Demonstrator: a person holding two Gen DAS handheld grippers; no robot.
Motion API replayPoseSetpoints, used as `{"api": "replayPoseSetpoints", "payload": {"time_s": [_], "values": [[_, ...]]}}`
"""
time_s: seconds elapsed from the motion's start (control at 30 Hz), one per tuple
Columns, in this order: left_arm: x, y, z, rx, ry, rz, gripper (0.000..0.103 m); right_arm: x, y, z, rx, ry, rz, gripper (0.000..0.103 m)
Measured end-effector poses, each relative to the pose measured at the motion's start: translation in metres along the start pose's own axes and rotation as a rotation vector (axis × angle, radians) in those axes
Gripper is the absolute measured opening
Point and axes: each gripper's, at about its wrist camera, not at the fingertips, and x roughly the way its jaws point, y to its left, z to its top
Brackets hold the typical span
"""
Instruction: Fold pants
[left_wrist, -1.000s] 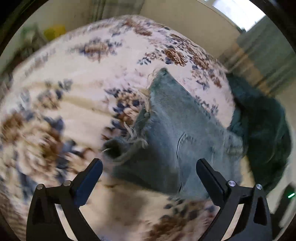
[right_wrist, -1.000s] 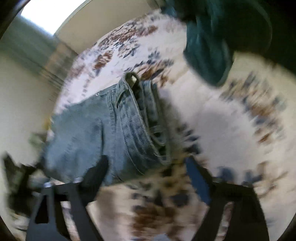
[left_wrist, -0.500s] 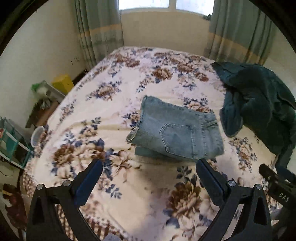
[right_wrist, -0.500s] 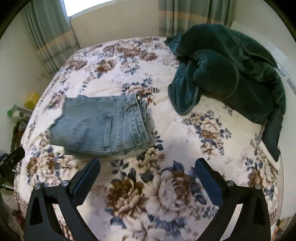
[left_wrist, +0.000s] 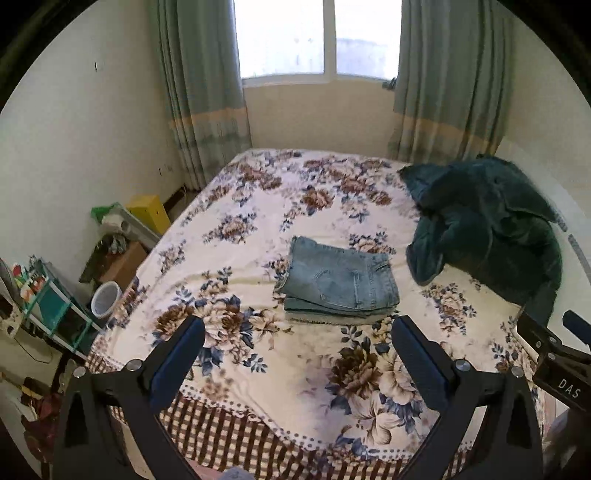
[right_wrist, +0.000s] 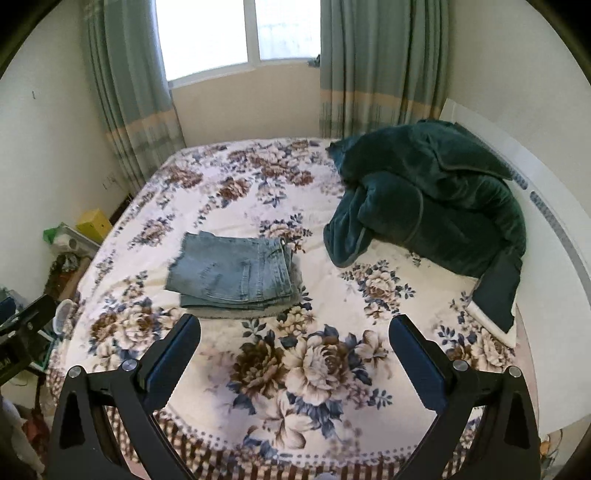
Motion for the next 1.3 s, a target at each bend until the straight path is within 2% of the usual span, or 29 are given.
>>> {"api": "replayPoseSetpoints", "payload": {"time_s": [0.27, 0.53, 0.73, 1.3], "values": [[-0.071, 0.007, 0.000, 0.054, -0.088, -0.046, 0.103, -0.124, 0.010, -0.017, 0.000, -0.088, -0.013, 0.103], [-0.100, 0.018, -0.012, 0.052, -0.122, -0.076, 0.103, -0.195, 0.023, -0.024, 0.014, -0.134, 0.000, 0.103], [-0.104, 0.021, -0.023, 0.035, -0.114, -0.058, 0.103, -0.211, 0.032, -0.026, -0.003, -0.143, 0.002, 0.103], [-0.117, 0.025, -0.025, 0.030, -0.141, -0.036, 0.103, -0.203, 0.041, -0.026, -0.029, -0.139, 0.009, 0.103]]}}
